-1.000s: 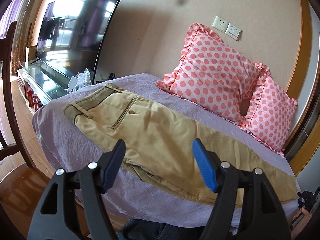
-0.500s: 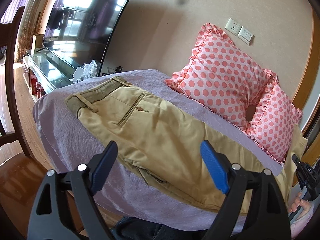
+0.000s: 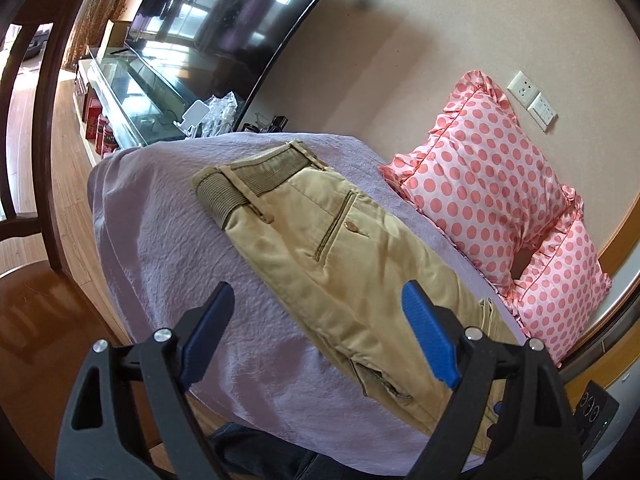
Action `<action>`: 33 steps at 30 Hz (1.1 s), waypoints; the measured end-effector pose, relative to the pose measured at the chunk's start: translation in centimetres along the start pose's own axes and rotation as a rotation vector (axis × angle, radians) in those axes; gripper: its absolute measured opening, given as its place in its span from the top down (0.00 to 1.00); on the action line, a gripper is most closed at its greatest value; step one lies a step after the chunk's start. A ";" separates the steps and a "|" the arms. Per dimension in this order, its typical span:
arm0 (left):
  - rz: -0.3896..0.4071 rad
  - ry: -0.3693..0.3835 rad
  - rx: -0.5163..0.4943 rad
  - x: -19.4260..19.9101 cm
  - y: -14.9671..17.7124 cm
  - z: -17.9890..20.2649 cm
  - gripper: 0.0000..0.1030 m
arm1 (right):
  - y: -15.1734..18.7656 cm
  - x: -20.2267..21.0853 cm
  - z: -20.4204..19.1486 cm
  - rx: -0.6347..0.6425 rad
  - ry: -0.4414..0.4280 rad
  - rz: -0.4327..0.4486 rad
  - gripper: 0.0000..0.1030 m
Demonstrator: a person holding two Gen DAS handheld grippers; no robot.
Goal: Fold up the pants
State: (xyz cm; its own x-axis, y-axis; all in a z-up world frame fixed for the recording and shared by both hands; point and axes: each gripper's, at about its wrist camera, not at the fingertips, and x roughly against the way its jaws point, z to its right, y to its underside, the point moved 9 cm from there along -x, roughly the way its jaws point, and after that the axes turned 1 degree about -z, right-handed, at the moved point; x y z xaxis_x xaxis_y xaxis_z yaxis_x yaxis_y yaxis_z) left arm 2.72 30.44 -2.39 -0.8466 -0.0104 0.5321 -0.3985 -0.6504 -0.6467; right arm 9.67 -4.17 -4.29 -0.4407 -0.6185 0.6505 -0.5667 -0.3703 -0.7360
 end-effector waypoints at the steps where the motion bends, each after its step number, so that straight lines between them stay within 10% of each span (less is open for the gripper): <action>1: -0.005 -0.002 0.011 -0.2 -0.2 -0.2 0.18 | -0.1 -0.1 -0.3 -0.007 -0.001 -0.002 0.38; 20: -0.069 -0.069 0.054 -4.6 -2.5 0.3 0.20 | -1.2 0.7 1.3 -0.128 -0.083 0.065 0.36; 25: -0.071 -0.101 0.112 -5.0 -2.1 -0.1 0.49 | -1.2 1.1 1.7 -0.146 -0.107 0.085 0.36; 27: -0.066 -0.110 0.161 -4.9 -2.0 -1.0 0.85 | -1.3 1.5 2.0 -0.149 -0.114 0.097 0.36; 33: -0.008 -0.076 0.011 -3.3 -4.2 2.8 0.92 | -1.6 3.2 3.8 -0.184 -0.125 0.151 0.35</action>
State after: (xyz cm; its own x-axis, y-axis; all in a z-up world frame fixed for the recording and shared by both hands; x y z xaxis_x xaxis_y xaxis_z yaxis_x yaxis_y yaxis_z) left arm 8.19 31.03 0.08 -0.8141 -0.0623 0.5774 -0.4009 -0.6592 -0.6362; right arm 11.81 -8.15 -1.72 -0.4472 -0.7422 0.4991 -0.6232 -0.1418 -0.7691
